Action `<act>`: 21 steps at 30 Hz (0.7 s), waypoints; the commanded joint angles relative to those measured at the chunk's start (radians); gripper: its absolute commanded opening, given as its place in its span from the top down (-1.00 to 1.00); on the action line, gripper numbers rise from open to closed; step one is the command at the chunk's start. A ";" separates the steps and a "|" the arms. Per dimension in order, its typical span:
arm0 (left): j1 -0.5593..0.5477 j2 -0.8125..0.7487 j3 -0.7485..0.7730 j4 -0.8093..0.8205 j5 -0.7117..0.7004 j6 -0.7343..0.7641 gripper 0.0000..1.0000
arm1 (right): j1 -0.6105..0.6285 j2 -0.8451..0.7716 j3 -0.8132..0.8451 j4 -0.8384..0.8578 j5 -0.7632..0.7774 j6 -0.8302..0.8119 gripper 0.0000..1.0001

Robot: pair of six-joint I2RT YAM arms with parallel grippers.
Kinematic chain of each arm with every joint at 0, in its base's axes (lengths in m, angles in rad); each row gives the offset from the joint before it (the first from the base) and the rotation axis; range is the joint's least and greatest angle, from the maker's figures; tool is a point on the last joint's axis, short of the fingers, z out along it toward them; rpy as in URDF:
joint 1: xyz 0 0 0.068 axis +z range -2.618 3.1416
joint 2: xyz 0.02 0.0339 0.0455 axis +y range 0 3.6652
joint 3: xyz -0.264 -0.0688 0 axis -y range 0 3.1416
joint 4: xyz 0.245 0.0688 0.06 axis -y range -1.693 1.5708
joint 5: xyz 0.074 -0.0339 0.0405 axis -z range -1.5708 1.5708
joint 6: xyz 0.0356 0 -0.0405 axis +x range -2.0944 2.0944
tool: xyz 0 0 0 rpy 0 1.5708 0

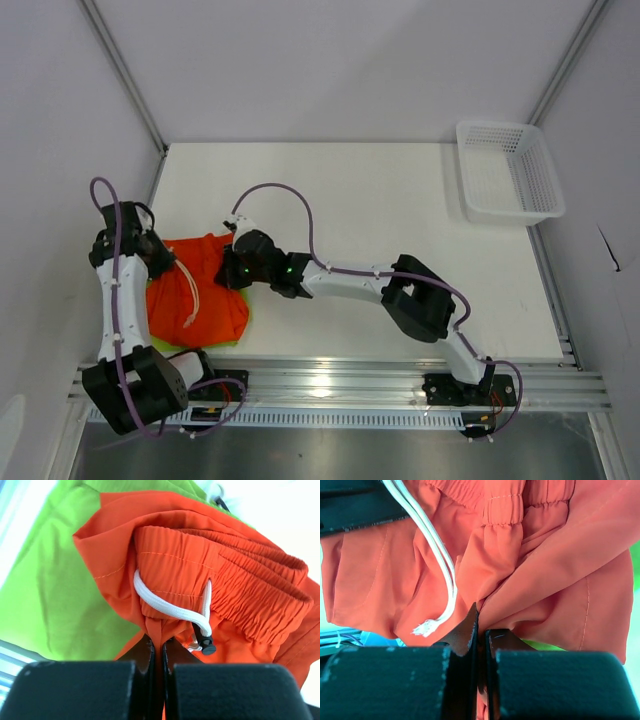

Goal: Fold and stack the shorts
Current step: Neatly place the folded shorts to the corner

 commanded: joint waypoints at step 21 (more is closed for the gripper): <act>0.104 0.122 0.027 0.150 -0.039 0.045 0.75 | 0.080 0.014 -0.101 0.240 0.165 -0.005 1.00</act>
